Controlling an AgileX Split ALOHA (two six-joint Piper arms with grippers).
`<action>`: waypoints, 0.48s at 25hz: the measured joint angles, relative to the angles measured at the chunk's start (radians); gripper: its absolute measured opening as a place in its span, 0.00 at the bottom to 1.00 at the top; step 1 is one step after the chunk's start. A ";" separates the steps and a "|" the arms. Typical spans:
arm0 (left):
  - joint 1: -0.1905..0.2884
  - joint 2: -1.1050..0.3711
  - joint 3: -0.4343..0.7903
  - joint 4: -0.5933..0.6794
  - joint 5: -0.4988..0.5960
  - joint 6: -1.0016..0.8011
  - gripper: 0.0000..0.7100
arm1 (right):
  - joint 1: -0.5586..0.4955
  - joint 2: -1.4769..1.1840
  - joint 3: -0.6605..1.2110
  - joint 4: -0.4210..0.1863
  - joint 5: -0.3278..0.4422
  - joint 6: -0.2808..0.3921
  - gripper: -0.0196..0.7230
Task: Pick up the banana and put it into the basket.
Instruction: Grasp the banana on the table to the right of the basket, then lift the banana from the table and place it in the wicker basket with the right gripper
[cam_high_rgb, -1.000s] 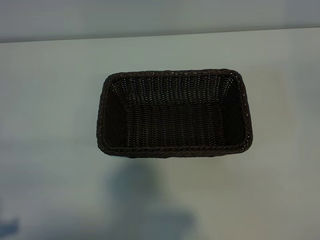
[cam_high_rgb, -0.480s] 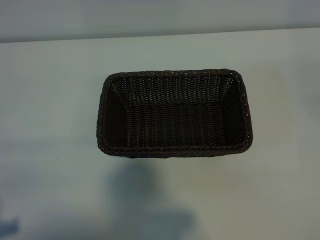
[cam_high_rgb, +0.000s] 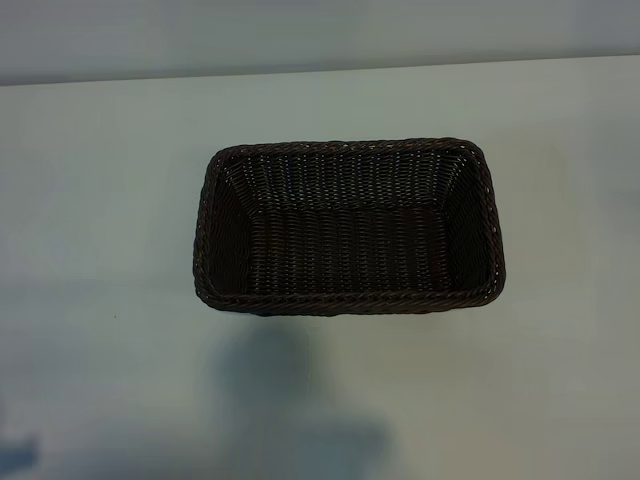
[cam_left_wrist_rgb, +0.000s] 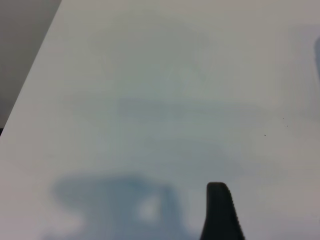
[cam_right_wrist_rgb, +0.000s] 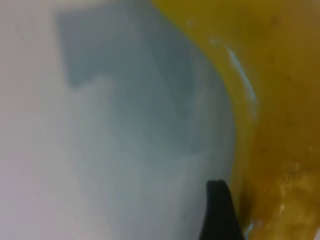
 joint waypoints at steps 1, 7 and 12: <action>0.000 0.000 0.000 0.000 0.000 0.000 0.70 | 0.000 0.000 0.000 0.000 0.000 0.000 0.63; 0.000 0.000 0.000 0.000 0.000 0.001 0.70 | 0.000 0.001 0.000 0.000 0.011 0.000 0.57; 0.000 0.000 0.000 0.000 0.000 0.001 0.70 | 0.000 -0.004 -0.009 0.000 0.050 0.000 0.57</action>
